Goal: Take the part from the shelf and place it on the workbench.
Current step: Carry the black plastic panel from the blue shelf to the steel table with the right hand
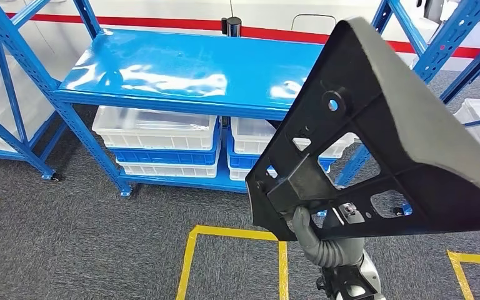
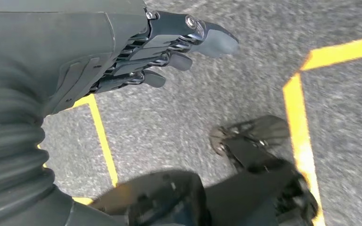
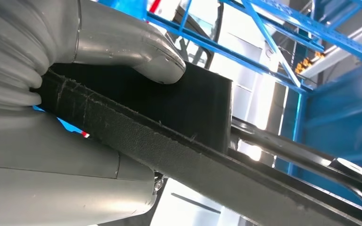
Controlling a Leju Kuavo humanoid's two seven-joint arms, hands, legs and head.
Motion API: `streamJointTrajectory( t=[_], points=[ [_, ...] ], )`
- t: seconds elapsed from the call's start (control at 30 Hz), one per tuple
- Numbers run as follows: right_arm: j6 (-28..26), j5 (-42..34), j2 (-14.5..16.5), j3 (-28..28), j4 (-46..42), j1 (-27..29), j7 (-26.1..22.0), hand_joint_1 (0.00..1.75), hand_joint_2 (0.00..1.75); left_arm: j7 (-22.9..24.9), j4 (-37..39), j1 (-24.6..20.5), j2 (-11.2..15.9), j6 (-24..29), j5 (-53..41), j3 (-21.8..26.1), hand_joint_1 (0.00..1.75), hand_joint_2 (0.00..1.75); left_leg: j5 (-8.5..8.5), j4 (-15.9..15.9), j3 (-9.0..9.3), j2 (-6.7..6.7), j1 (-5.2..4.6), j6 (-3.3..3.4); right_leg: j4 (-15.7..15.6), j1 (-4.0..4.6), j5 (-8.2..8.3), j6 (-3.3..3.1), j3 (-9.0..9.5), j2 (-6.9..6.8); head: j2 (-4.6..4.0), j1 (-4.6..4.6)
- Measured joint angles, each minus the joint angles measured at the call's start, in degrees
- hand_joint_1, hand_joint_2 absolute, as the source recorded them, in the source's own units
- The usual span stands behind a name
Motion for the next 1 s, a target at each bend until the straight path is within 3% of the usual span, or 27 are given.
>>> streamJointTrajectory(
  t=[0.07,0.1,0.17,0.2,0.27,0.3,0.37,0.4,0.43,0.5,0.53,0.57,0.6,0.63,0.7,0.77,0.9,0.93,1.0],
  points=[
    [0.03,0.15,-0.02,-0.06,0.33,0.03,0.00,1.66,1.75,0.09,0.01,0.02,0.22,-0.48,0.10,0.34,0.00,1.75,1.04,0.02,-1.43,0.07,-0.05,-0.05,4.69,-0.07,-1.55,0.49,-0.83,0.00,0.00,-0.01],
    [0.03,0.25,-0.03,-0.09,0.48,0.03,0.00,1.66,1.75,0.15,0.01,0.02,0.28,-0.65,0.18,0.49,0.00,1.75,1.55,0.03,-2.08,0.10,-0.05,-0.15,4.25,-0.13,-0.95,1.02,0.17,-0.01,0.00,0.00],
    [0.04,0.61,-0.03,-0.12,0.62,0.01,0.00,1.66,1.75,0.31,0.00,0.02,0.34,-0.93,0.38,0.73,0.00,1.75,2.52,0.07,-3.13,0.09,-0.04,-0.54,-2.52,-0.29,1.24,1.93,5.17,-0.06,0.00,0.01],
    [0.06,0.78,-0.02,-0.12,0.65,-0.03,0.00,1.66,1.75,0.39,-0.01,0.04,0.37,-1.04,0.46,0.85,0.00,1.75,2.95,0.12,-3.53,0.05,-0.14,-0.83,-6.98,-0.26,1.78,2.00,8.22,-0.06,0.00,0.03],
    [0.13,1.05,-0.02,-0.14,0.69,-0.01,-0.01,1.66,1.75,0.51,-0.02,0.11,0.44,-1.24,0.52,1.10,0.00,1.75,3.73,0.13,-3.76,0.01,-0.33,-1.53,-12.32,-0.08,1.88,1.42,11.55,0.06,0.00,-0.04],
    [0.15,1.11,-0.02,-0.15,0.73,0.01,0.01,1.66,1.75,0.52,-0.02,0.14,0.48,-1.31,0.52,1.19,0.00,1.75,4.09,0.04,-3.76,0.01,-0.36,-1.90,-12.91,0.10,1.81,0.98,11.71,0.16,0.00,-0.07],
    [0.17,1.21,-0.01,-0.20,0.80,0.02,0.03,1.66,1.75,0.55,-0.02,0.20,0.56,-1.45,0.52,1.30,0.00,1.75,4.27,0.08,-3.88,0.01,-0.14,-2.65,-12.95,-0.03,2.43,-0.08,10.98,0.17,0.00,-0.13],
    [0.17,1.24,0.03,-0.22,0.81,0.02,0.04,1.66,1.75,0.56,-0.01,0.25,0.62,-1.51,0.52,1.33,0.00,1.75,3.17,0.90,-4.28,-0.03,-0.02,-2.93,-13.06,-0.16,2.90,-0.72,10.64,0.10,0.00,-0.20],
    [0.18,1.26,0.07,-0.23,0.83,0.02,0.04,1.66,1.75,0.57,-0.01,0.31,0.68,-1.55,0.52,1.35,0.00,1.75,1.09,2.86,-4.99,-0.07,0.07,-3.14,-13.18,-0.31,3.42,-1.30,10.36,0.03,0.00,-0.30],
    [0.19,1.28,0.15,-0.26,0.91,0.04,0.04,1.66,1.75,0.55,0.01,0.37,0.73,-1.61,0.51,1.38,0.00,1.75,-4.41,9.88,-7.13,-0.16,0.16,-3.42,-13.10,-0.18,4.26,-1.99,9.62,-0.03,0.00,-0.45],
    [0.19,1.40,0.17,-0.29,0.98,0.08,0.04,1.66,1.75,0.46,0.01,0.39,0.73,-1.61,0.50,1.38,0.00,1.75,-6.20,13.51,-8.00,-0.18,0.17,-3.58,-13.03,-0.02,4.61,-2.08,9.24,-0.04,0.00,-0.48],
    [0.19,1.62,0.19,-0.32,1.04,0.14,0.04,1.66,1.75,0.31,0.01,0.40,0.73,-1.57,0.48,1.38,0.00,1.75,-6.82,15.78,-8.20,-0.19,0.18,-3.68,-12.94,0.11,4.91,-2.10,8.78,-0.04,0.00,-0.47],
    [0.17,1.95,0.20,-0.36,1.08,0.22,0.04,1.66,1.75,0.13,0.01,0.43,0.75,-1.50,0.46,1.39,0.00,1.75,-6.35,15.90,-7.38,-0.19,0.19,-3.71,-12.82,0.18,5.13,-2.02,8.40,-0.03,0.00,-0.48],
    [0.14,2.39,0.20,-0.40,1.10,0.30,0.04,1.66,1.75,-0.09,0.01,0.45,0.77,-1.40,0.41,1.41,0.00,1.75,-5.17,13.96,-5.53,-0.18,0.22,-3.67,-12.67,0.22,5.29,-1.95,8.11,-0.03,0.00,-0.48],
    [-0.07,3.32,0.19,-0.44,1.11,0.35,0.04,1.66,1.75,-0.40,0.01,0.46,0.85,-1.22,0.20,1.47,0.00,1.75,-2.83,6.16,-0.08,-0.20,0.25,-3.42,-12.27,0.31,5.43,-1.74,7.74,-0.03,0.00,-0.50],
    [-0.32,4.12,0.16,-0.46,1.12,0.33,0.09,1.66,1.75,-0.55,0.01,0.46,0.88,-0.99,0.01,1.65,0.00,1.75,-2.16,1.04,2.94,-0.25,0.05,-2.93,-11.95,0.53,5.66,-1.34,7.40,-0.03,0.00,-0.47],
    [-0.79,5.19,0.04,-0.54,1.11,0.41,0.13,1.66,1.75,-0.84,0.00,0.47,0.97,-0.49,-0.19,2.09,0.00,1.75,-1.52,-0.21,2.34,-0.16,-0.23,-1.26,-10.99,0.48,5.58,-0.24,6.09,-0.03,0.00,-0.40],
    [-1.01,5.43,-0.01,-0.61,1.11,0.43,0.13,1.66,1.75,-1.04,-0.01,0.46,1.03,-0.37,-0.26,2.17,0.00,1.75,-1.15,-0.41,2.05,-0.12,-0.12,-0.72,-9.28,0.44,4.56,-0.21,5.10,-0.02,0.00,-0.29],
    [-1.43,5.87,-0.10,-0.75,1.12,0.63,0.13,1.66,1.75,-1.45,-0.02,0.48,1.17,-0.16,-0.37,2.29,0.00,1.75,-0.57,-0.50,1.26,-0.15,-0.09,-0.06,-2.51,0.29,1.16,-0.46,1.85,-0.01,0.00,-0.06]
  ],
)
